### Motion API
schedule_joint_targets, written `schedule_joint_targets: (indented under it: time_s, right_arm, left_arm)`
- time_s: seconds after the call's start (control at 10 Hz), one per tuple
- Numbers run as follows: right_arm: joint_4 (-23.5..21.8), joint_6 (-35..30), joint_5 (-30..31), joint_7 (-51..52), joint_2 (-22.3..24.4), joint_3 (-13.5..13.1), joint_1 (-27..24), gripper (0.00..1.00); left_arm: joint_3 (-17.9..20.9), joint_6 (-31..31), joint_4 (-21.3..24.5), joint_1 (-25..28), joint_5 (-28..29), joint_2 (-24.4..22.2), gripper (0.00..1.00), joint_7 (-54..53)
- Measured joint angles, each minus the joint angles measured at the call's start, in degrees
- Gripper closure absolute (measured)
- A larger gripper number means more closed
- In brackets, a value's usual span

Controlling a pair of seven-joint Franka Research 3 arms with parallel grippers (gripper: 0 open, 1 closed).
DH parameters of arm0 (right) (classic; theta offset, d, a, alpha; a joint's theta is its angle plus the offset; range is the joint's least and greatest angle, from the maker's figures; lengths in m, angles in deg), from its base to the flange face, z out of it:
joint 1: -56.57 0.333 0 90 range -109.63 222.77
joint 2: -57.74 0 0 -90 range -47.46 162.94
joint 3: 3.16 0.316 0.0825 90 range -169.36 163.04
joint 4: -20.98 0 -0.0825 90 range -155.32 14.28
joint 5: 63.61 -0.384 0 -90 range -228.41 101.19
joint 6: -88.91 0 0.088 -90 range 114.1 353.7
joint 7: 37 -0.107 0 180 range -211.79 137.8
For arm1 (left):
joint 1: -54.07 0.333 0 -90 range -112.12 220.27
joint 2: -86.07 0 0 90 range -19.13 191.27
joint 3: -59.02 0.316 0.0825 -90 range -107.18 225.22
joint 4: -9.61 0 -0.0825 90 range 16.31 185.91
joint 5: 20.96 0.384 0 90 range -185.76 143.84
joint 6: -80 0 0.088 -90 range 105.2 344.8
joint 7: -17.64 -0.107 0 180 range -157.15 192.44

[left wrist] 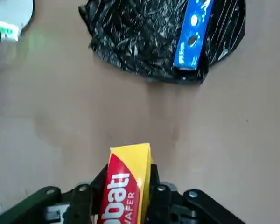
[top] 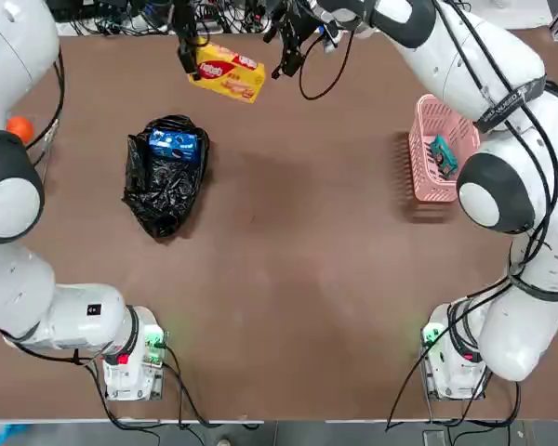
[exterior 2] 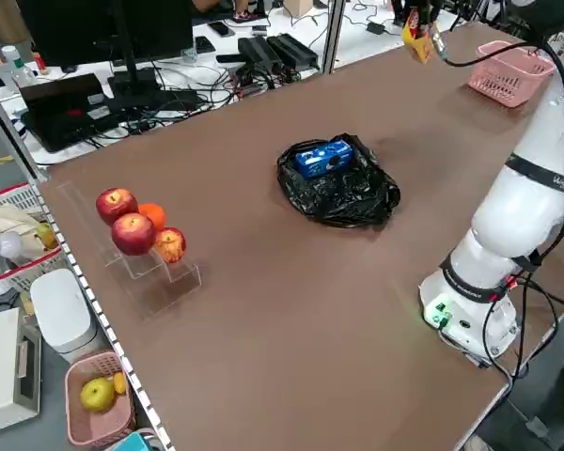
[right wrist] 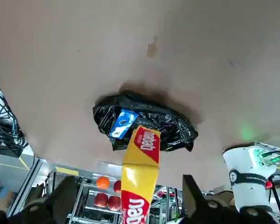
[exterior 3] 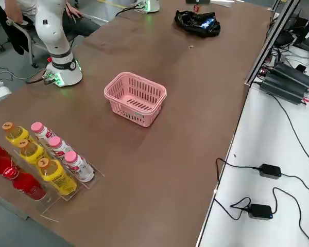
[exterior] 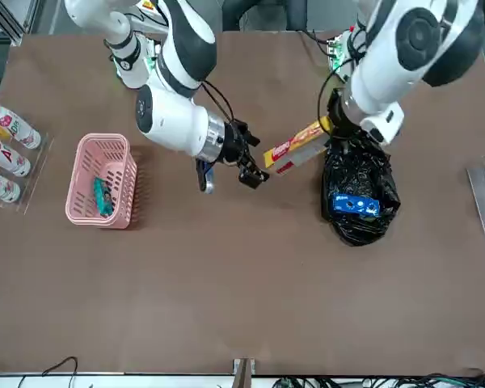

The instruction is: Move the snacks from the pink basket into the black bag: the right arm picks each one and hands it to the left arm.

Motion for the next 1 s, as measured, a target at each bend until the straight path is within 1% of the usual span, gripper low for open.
schedule_joint_targets:
  time_s: [0.1, 0.3, 0.4, 0.5, 0.7, 0.8, 0.9, 1.0]
  right_arm:
    - [0.05, -0.70, 2.61, 1.09, 0.00, -0.29, -0.17, 0.00]
    - [1.28, -5.98, 9.14, 5.54, 0.00, -0.83, -1.03, 0.00]
    - [2.61, -9.19, 12.06, 9.39, 0.03, -0.96, -2.22, 0.00]
    - [3.48, -11.22, 16.50, 14.63, 0.11, -1.04, -3.46, 0.00]
    - [3.95, -13.75, 27.58, 25.10, 0.28, -1.04, -4.27, 0.00]
    - [3.98, -15.24, 32.55, 29.69, 0.31, -0.92, -4.19, 0.00]
    - [3.98, -16.71, 36.39, 34.24, 0.31, -0.90, -4.18, 0.00]
    - [3.97, -18.09, 39.71, 38.48, 0.32, -0.96, -4.24, 0.00]
  left_arm:
    - [0.02, -0.08, 2.36, 2.68, 0.06, -0.05, 0.65, -5.60]
    - [0.07, -0.17, 8.53, 9.16, 0.33, -0.87, 0.65, -18.55]
    - [0.11, -0.10, 11.92, 13.03, 1.43, -1.41, 0.65, -25.06]
    - [0.18, 1.04, 15.39, 17.07, 3.05, -1.68, 0.65, -31.14]
    - [0.27, 6.53, 21.60, 24.49, 3.91, -1.77, 0.65, -40.56]
    - [0.28, 9.70, 24.50, 26.51, 3.94, -1.72, 0.65, -42.93]
    - [0.29, 13.07, 26.91, 27.37, 3.94, -1.50, 0.65, -43.67]
    - [0.23, 15.79, 28.35, 27.46, 4.75, -0.64, 0.65, -43.70]
